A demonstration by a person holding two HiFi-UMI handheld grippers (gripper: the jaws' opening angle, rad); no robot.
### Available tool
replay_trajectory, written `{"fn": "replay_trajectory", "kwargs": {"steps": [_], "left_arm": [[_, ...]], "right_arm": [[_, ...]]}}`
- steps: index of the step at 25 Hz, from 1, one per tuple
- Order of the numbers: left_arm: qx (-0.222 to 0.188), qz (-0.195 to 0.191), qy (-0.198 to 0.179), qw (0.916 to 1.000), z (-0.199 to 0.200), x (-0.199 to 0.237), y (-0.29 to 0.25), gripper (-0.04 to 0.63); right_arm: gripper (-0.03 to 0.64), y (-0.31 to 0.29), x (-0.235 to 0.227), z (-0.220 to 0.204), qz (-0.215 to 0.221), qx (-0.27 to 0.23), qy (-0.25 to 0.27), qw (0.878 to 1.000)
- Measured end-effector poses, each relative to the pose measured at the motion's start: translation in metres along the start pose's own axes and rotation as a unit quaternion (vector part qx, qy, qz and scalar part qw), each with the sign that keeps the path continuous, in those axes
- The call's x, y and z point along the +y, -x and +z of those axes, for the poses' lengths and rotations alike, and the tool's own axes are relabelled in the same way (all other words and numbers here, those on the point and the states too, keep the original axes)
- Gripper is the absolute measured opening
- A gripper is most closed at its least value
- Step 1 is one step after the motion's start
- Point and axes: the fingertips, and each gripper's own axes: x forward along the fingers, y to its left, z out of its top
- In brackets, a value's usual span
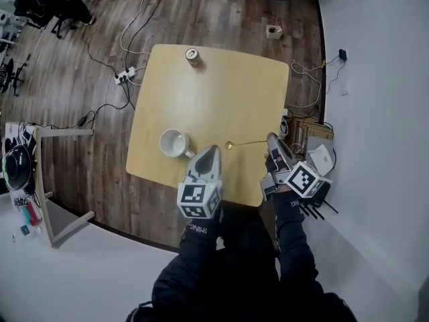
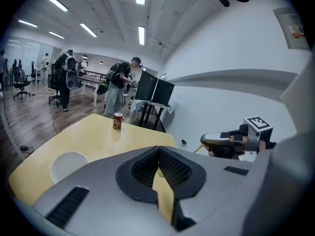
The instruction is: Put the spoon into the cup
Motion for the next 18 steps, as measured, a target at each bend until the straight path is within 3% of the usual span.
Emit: {"fn": "replay_trajectory", "kwargs": {"steps": [5,11,18], "left_arm": [[-0.012,0.015,-0.007,0.9998,0.01,0.028,0.017,0.032],[-0.014,0.039,0.012,0.999,0.012,0.084,0.044,0.032],[-0.008,0.053,0.016,0.9984,0.009,0.143,0.066,0.032]], "right_arm": [[0.023,-0.029,0.034,-0.025,0.023,0.031,0.019,0.999],[0.023,-0.066,0.082,-0.058,0.05,0.046,0.028,0.997],[0.023,-0.106,0.114,-0.106,0.05,0.055,0.052,0.996]]}}
